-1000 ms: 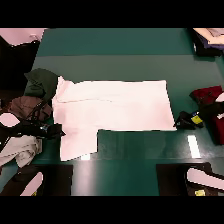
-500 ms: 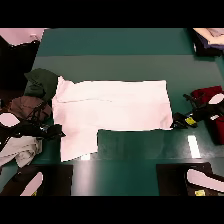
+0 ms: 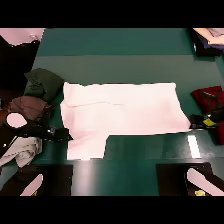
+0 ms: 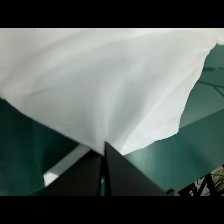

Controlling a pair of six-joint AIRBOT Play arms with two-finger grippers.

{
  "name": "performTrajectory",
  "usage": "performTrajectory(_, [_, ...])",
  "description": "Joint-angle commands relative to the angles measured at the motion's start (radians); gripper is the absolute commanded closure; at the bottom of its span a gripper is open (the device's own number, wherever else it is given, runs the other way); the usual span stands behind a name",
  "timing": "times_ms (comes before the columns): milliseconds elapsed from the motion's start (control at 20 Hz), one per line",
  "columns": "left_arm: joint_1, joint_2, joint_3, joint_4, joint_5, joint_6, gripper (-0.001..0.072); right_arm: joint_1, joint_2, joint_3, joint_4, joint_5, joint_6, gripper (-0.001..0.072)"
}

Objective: Fold the shirts.

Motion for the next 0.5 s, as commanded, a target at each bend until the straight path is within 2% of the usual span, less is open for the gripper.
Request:
performTrajectory(0, [-0.085,0.001,0.000,-0.031,0.002,-0.026,0.0678,-0.080,0.076,0.005,-0.026,0.056,0.002,0.0692])
performTrajectory(100, [-0.085,0.001,0.035,-0.046,0.008,-0.026,0.0678,-0.070,0.095,0.005,-0.010,0.054,0.002,0.0692])
performTrajectory(250, [-0.085,0.001,0.187,-0.036,0.052,-0.021,0.0678,-0.042,0.100,0.014,0.108,0.015,0.002,0.0693])
performTrajectory(450, [-0.085,-0.002,0.369,0.043,0.210,-0.019,0.0678,0.012,0.100,0.106,0.130,-0.040,0.014,0.0693])
